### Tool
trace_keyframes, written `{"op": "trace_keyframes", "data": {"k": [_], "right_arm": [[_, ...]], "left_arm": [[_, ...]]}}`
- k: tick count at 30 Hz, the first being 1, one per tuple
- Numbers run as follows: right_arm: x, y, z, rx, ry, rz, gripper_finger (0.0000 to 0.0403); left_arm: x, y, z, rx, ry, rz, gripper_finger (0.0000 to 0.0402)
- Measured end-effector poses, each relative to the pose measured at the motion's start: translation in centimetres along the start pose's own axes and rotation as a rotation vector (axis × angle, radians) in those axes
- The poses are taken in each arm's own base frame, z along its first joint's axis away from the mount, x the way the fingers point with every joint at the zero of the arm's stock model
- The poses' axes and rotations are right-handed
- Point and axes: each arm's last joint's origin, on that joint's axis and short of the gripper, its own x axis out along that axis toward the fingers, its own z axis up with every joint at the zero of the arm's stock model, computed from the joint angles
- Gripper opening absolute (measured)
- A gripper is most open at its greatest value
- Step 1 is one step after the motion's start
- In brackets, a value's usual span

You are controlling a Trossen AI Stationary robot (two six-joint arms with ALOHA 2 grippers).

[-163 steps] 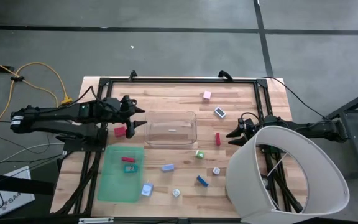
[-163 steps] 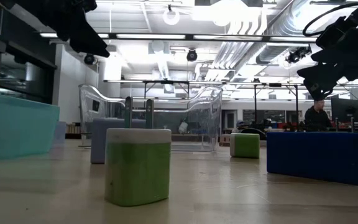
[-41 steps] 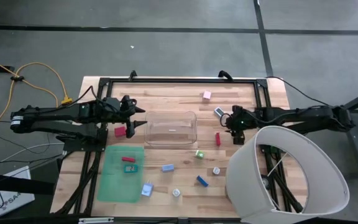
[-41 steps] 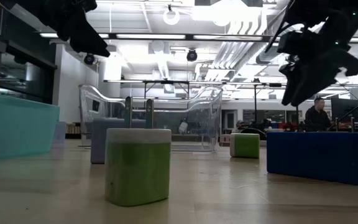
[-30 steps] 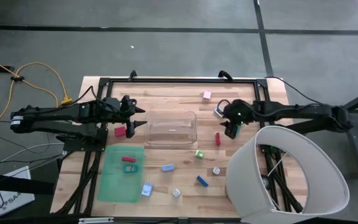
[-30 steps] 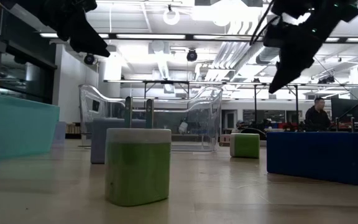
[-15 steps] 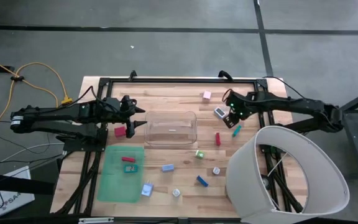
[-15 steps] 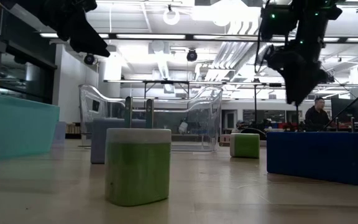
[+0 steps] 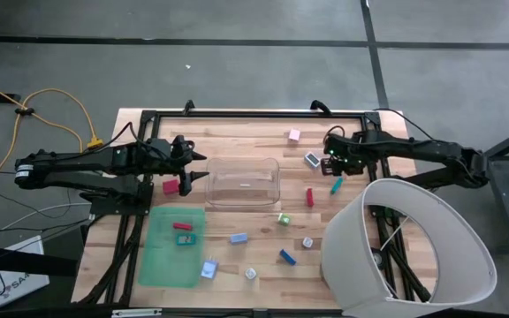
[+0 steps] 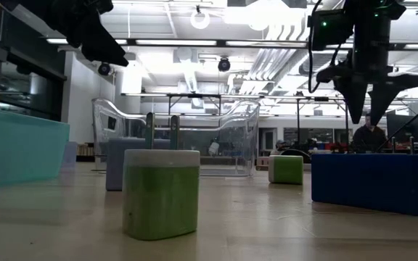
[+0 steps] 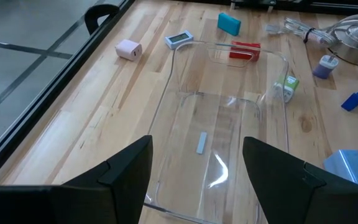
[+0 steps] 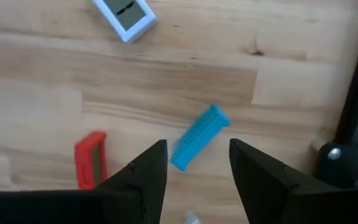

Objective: Pick & Place Office items
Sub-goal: Put the light blue digital clock into the green bin

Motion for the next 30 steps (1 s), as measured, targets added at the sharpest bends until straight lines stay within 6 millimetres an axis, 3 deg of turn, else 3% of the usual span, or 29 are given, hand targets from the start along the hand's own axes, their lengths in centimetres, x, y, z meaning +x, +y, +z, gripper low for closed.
{"op": "trace_keyframes", "data": {"k": [14, 30], "right_arm": [[1.5, 0.9, -1.0, 0.352, 0.087, -0.107, 0.0161], [3.7, 2.6, -1.5, 0.548, 0.096, -0.192, 0.0161]], "left_arm": [[0.0, 0.0, 0.0, 0.000, 0.000, 0.000, 0.0244], [0.0, 0.0, 0.0, 0.000, 0.000, 0.000, 0.0244]]}}
